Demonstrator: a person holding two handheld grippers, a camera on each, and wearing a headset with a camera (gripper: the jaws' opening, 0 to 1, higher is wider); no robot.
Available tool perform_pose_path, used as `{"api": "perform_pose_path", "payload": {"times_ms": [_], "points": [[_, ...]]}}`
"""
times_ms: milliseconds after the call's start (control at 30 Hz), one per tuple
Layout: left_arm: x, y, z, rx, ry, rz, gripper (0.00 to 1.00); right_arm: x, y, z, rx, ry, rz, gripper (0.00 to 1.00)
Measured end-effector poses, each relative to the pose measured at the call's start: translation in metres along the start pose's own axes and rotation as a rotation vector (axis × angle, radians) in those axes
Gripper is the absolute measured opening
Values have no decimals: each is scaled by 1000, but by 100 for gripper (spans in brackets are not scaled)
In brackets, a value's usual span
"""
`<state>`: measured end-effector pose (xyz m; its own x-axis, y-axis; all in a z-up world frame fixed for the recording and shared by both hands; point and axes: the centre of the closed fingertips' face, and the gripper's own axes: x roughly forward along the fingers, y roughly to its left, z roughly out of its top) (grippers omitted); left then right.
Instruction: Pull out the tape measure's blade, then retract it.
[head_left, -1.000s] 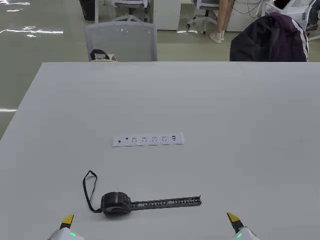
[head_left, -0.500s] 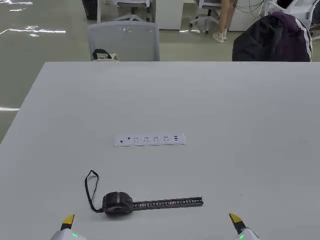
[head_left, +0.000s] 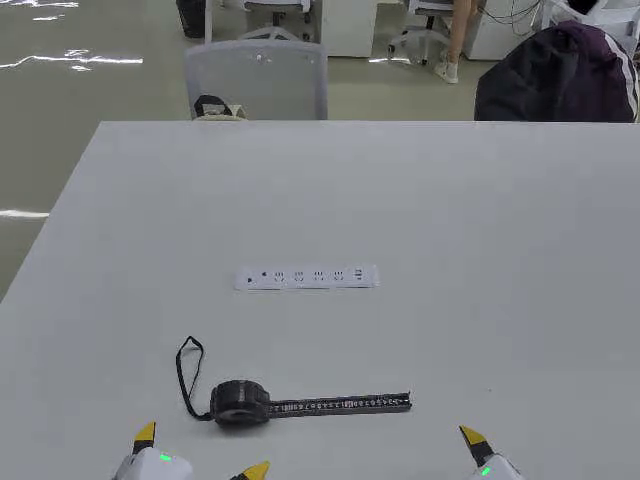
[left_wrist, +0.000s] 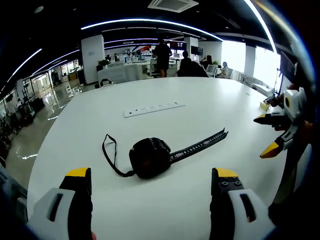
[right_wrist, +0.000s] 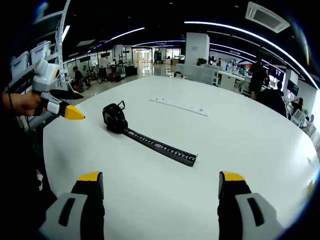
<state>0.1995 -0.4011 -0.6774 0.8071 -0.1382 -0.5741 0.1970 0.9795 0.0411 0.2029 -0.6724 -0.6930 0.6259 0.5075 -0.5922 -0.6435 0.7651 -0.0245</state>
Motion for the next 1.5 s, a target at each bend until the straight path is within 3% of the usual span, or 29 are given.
{"api": "perform_pose_path", "payload": {"times_ms": [200, 500, 967, 1500], "points": [[9, 4, -8, -9, 8, 35, 99, 1, -3, -1, -12, -14, 11, 94], [28, 4, -1, -45, 1, 48, 99, 11, -3, -5, -59, -2, 59, 90], [55, -1, 2, -21, 7, 66, 99, 26, -12, -6, -82, 9, 103, 85], [70, 0, 6, -23, -3, 92, 99, 42, -18, -11, -149, 31, 176, 76]]}}
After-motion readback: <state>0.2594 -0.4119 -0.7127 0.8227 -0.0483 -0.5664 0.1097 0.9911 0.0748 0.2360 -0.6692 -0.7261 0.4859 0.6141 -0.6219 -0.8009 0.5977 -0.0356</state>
